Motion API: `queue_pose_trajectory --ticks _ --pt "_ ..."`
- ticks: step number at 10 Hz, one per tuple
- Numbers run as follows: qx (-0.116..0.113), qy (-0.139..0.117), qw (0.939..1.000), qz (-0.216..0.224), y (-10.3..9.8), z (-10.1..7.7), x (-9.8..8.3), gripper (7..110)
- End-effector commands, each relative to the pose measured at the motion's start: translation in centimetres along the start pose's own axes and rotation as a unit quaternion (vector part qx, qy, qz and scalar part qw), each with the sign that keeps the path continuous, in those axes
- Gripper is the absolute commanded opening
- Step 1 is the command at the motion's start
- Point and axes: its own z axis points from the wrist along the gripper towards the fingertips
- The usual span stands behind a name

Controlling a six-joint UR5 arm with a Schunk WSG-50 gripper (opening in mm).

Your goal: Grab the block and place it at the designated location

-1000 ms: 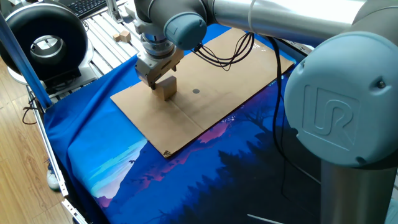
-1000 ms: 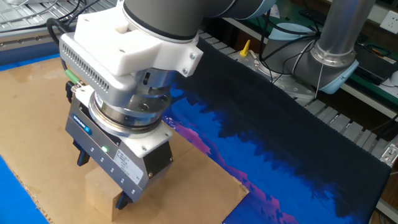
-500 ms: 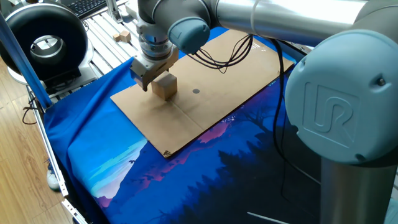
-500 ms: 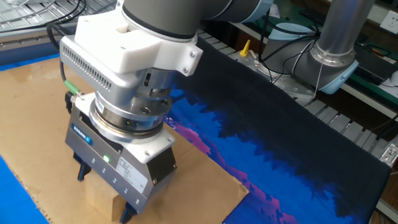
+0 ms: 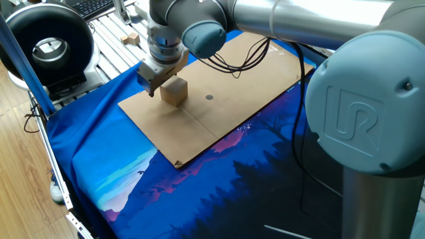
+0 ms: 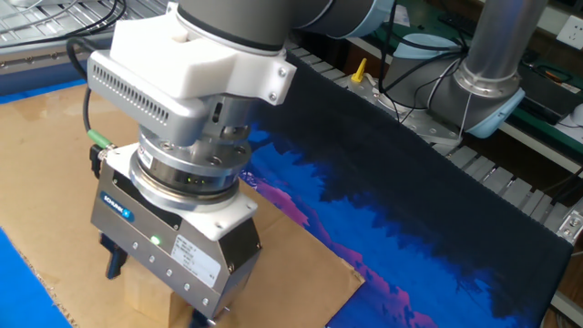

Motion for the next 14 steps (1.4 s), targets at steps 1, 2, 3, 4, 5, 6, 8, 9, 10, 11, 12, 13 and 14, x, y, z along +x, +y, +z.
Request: queue_pose_trajectory --ticks 1,2,3,4,5,6,8,9,10,11,12,13,14 --pt "-0.022 -0.007 0.9997 -0.007 0.7 -0.2 -0.3 107" --pt "-0.020 -0.008 0.9997 -0.011 0.6 -0.2 -0.4 107" --pt "-0.017 -0.012 0.9997 -0.012 0.5 -0.2 -0.5 107" --pt "-0.013 -0.017 0.9997 -0.014 0.3 -0.2 -0.8 107" --pt "-0.004 -0.024 0.9996 -0.015 -0.2 -0.2 -1.2 107" --pt "-0.002 -0.027 0.9995 -0.013 -0.3 -0.3 -1.4 88" --pt "0.003 -0.035 0.9994 -0.005 -0.7 -0.4 -1.8 88" --pt "0.002 -0.033 0.9995 0.000 -0.7 -0.4 -1.7 88" --pt "0.001 -0.028 0.9996 0.006 -0.6 -0.4 -1.6 88" --pt "0.006 -0.023 0.9996 0.014 -0.9 -0.4 -1.4 88" --pt "0.031 -0.027 0.9991 0.007 -2.2 -0.6 -1.7 88" --pt "0.022 -0.029 0.9993 0.008 -1.9 -0.6 -1.7 44" --pt "0.016 -0.031 0.9994 0.008 -1.6 -0.6 -1.8 44"
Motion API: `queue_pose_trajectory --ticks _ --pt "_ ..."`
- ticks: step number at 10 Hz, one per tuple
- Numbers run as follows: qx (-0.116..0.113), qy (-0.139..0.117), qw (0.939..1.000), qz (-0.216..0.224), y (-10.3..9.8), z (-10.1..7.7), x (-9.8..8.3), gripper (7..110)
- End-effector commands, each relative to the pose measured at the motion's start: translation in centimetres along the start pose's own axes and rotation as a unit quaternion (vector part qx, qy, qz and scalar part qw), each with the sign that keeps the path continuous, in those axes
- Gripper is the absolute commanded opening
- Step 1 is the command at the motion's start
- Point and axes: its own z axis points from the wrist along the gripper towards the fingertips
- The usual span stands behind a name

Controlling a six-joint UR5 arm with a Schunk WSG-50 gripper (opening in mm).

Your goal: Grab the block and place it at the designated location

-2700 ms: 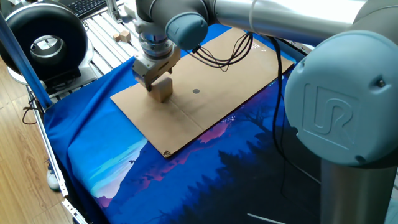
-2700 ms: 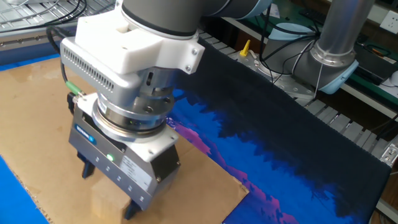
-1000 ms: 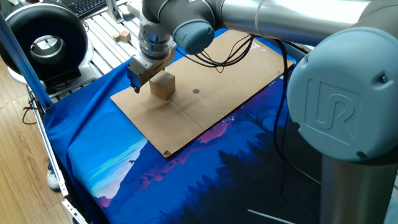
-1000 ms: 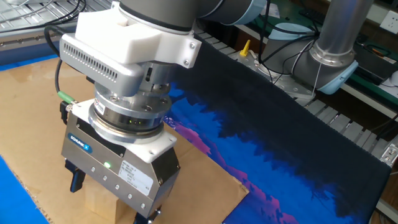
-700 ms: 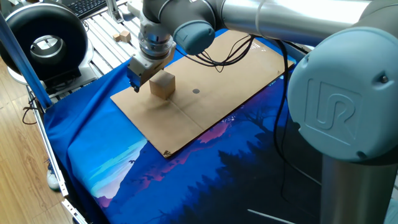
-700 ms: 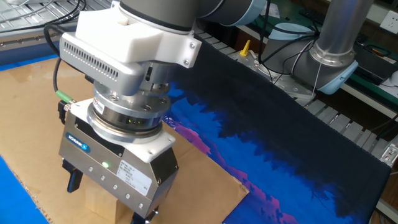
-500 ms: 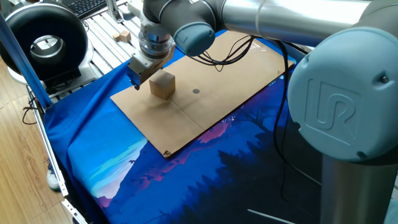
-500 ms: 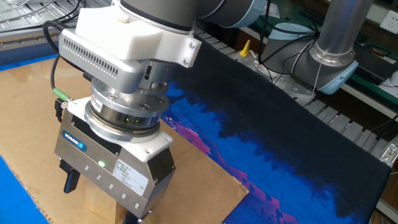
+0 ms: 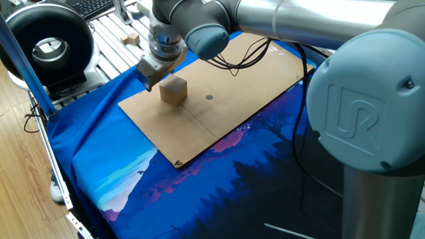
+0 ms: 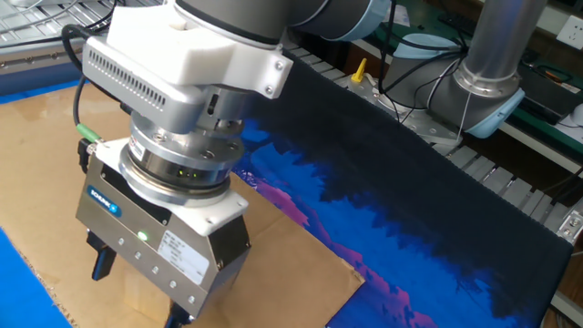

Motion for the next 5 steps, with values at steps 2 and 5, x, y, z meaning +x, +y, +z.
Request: queue_pose_trajectory --ticks 2,5 --pt "-0.004 -0.007 0.9999 0.008 -0.1 -0.2 -0.5 44" --pt "0.007 -0.001 1.0000 -0.007 -1.5 -0.9 -0.5 7"
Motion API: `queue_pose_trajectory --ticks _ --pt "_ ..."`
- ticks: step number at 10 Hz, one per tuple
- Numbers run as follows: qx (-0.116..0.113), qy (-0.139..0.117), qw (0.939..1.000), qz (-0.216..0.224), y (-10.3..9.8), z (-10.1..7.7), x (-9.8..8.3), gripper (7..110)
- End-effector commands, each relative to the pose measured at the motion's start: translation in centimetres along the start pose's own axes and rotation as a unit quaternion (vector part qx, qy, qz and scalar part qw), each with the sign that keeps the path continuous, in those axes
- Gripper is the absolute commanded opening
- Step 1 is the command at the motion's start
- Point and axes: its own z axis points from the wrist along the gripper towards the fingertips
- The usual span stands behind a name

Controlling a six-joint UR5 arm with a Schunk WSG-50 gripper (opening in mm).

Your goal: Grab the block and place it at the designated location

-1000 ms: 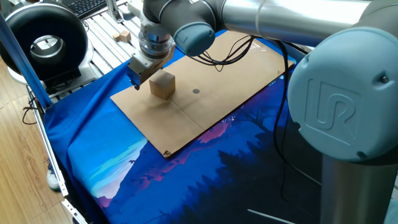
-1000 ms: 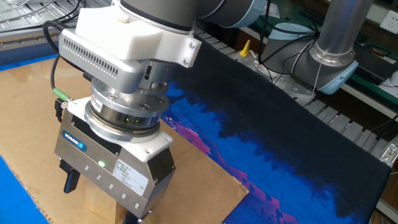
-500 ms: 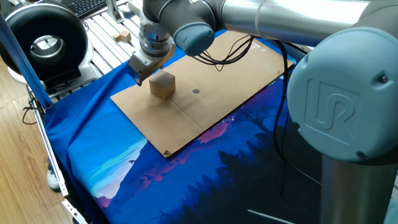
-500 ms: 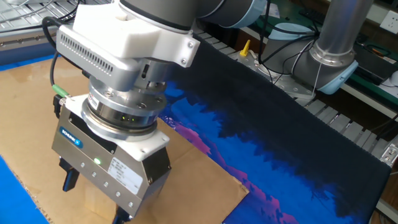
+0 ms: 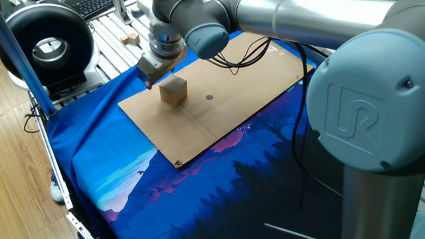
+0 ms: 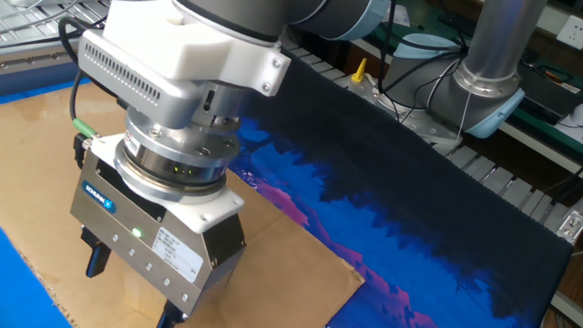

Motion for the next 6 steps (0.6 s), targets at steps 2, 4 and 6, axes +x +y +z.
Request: queue_pose_trajectory --ticks 2,4,6 --pt "-0.006 0.003 0.9999 -0.013 -1.37 -1.24 -0.30 7" --pt "-0.017 0.004 0.9997 -0.018 -1.09 -1.46 -0.25 7" --pt "-0.023 0.010 0.9995 -0.020 -0.81 -1.49 0.02 7"
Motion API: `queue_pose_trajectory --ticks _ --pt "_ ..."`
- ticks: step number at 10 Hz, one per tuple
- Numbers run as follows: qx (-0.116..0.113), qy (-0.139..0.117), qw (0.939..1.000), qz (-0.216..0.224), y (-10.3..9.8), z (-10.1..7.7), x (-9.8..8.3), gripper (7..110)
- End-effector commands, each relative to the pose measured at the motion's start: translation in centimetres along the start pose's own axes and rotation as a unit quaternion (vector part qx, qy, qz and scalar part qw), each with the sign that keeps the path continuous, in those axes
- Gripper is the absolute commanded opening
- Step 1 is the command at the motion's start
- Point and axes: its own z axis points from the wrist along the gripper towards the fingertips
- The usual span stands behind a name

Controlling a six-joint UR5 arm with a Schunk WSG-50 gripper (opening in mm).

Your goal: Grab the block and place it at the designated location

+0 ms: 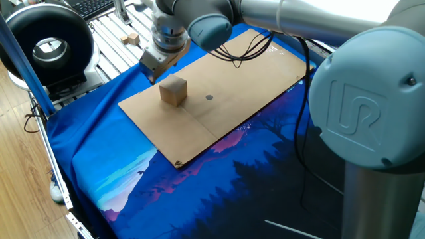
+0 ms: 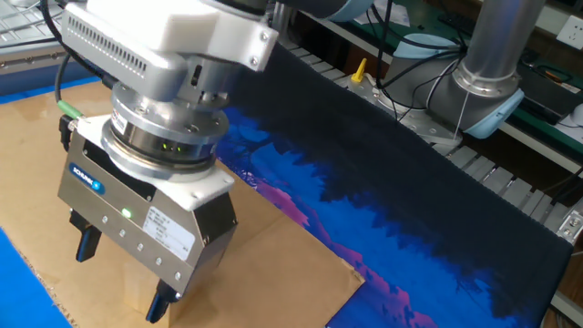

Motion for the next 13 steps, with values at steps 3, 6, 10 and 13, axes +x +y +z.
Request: queue_pose_trajectory --ticks 3,6,10,13 --pt "-0.023 -0.016 0.9968 -0.075 0.9 -1.0 -1.5 88" --pt "-0.013 0.012 0.9775 -0.210 1.5 -3.6 -2.8 88" --pt "-0.009 0.050 0.9349 -0.351 5.5 -4.9 -5.9 88" --pt "-0.029 0.030 0.9275 -0.372 7.6 -4.4 -7.1 88"
